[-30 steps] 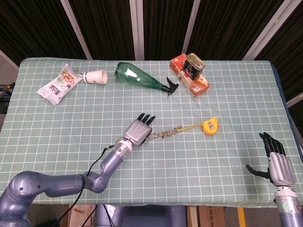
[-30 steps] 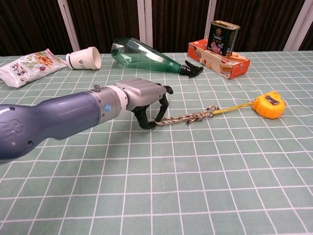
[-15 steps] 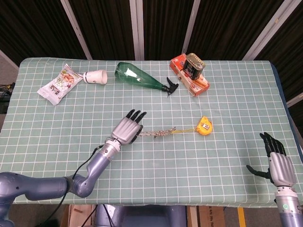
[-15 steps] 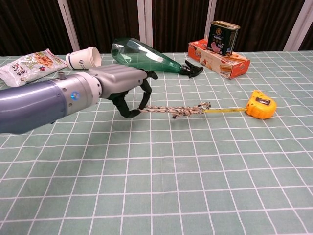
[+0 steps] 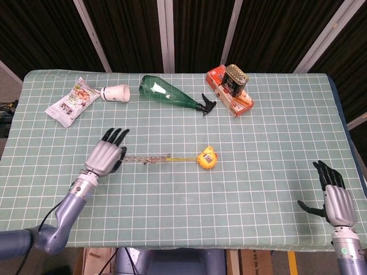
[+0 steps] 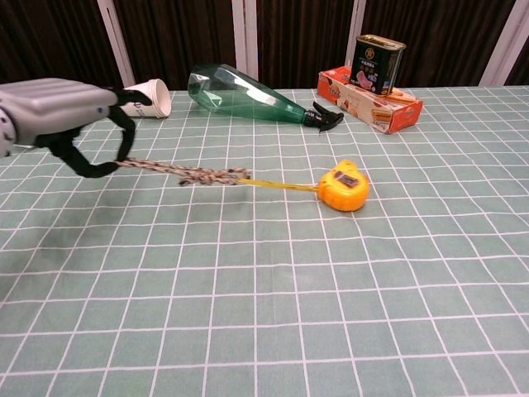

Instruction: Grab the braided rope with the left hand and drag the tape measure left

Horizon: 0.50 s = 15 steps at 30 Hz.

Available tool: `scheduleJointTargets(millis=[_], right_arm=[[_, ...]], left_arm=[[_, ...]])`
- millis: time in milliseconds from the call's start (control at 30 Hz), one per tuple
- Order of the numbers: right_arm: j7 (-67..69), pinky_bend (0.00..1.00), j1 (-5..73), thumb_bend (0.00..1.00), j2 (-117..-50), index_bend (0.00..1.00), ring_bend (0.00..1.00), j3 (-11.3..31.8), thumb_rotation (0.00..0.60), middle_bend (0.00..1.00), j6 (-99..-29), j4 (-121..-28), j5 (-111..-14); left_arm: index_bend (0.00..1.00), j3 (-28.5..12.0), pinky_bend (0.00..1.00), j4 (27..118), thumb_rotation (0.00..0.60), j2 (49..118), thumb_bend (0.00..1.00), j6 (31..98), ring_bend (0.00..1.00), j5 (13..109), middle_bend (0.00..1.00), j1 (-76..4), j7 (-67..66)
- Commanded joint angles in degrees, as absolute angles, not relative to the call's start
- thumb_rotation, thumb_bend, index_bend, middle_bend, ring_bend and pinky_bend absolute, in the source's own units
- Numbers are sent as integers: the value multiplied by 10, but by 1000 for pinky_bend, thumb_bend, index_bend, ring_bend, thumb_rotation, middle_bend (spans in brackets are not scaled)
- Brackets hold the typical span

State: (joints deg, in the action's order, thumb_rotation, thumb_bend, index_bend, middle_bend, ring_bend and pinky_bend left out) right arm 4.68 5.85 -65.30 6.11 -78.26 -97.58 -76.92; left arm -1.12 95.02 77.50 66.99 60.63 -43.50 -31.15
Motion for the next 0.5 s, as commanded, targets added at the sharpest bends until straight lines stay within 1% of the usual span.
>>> scheduleJointTargets(millis=[33,233,500], right_arm=[[45,0,59,182,-654,0,0,60,600,0,-783,-976,-771],[40,0,60,182,-657,0,0,60,600,0,-783,-977,-772],[35,0,62,182,-661,0,0,59,600,0,-781,-978,-773]], left_arm=[[601,7,0,952,600,734,540,696,0,614,12,-398,-281],[601,19,0,915,600,685,541,718,0,610,12,-352,-248],[601,21,0,839,600,645,541,710,0,581,20,-310,-219]])
